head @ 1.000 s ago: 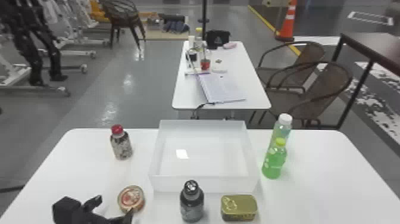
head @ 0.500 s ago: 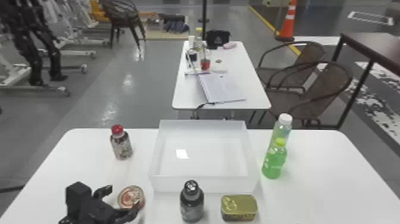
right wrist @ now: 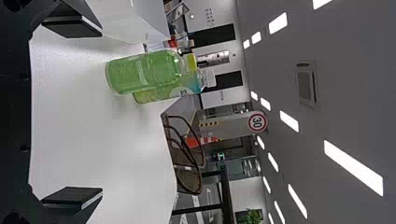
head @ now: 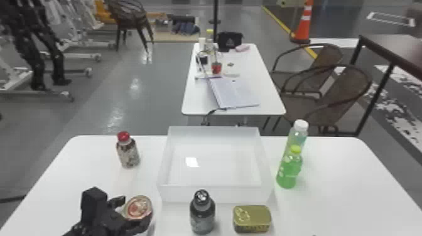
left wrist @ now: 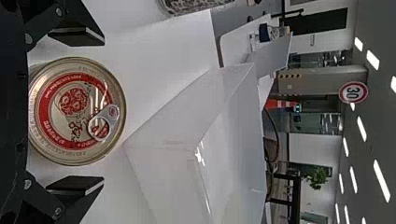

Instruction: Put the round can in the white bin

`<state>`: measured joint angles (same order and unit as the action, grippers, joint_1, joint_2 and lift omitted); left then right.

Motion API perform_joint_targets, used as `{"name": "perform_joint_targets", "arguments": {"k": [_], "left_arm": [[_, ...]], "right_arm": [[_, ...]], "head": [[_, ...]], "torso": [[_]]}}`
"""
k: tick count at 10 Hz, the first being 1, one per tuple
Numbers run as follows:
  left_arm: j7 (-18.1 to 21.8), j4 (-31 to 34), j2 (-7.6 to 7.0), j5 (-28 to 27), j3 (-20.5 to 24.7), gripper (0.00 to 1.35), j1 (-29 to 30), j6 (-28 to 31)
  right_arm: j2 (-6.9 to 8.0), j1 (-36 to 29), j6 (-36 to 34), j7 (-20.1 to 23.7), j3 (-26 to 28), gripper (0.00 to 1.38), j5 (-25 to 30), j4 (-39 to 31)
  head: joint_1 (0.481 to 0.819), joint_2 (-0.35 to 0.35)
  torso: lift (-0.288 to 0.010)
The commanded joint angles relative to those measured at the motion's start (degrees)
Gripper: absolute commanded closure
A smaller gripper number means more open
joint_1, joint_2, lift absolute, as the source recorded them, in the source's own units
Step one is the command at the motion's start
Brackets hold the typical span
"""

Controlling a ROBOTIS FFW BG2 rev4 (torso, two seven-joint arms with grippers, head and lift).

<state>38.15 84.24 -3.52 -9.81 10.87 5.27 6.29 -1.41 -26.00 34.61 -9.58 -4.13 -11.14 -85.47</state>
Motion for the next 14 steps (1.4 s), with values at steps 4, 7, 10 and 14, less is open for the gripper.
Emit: {"name": "perform_joint_targets", "arguments": {"k": [4, 7, 10, 14], "left_arm": [[0.6, -0.3, 0.09, -2.1, -0.7, 0.75, -1.1, 2.9], [0.9, 6.1, 0.35, -2.1, -1.1, 0.75, 1.0, 8.5], [1.2, 19.1, 0.35, -1.8, -0.2, 0.75, 4.9, 17.3], [-1.6, 28.6, 0.27, 2.8, -1.5, 0.78, 5.6, 26.0]], "right_arm": [[0.0, 0.2, 0.4, 0.0, 0.0, 0.1, -0.5, 0.2], [0.0, 0.2, 0.5, 0.0, 0.0, 0.1, -0.5, 0.2], [0.0, 0.0, 0.6, 0.0, 0.0, 0.1, -0.7, 0.2], [-0.09, -0.5, 0.8, 0.0, 0.0, 0.1, -1.3, 0.1]], "head": [[0.549, 0.0], [0.549, 0.0], [0.549, 0.0], [0.549, 0.0]], "torso": [[-0.1], [-0.1], [-0.1], [-0.1]]}}
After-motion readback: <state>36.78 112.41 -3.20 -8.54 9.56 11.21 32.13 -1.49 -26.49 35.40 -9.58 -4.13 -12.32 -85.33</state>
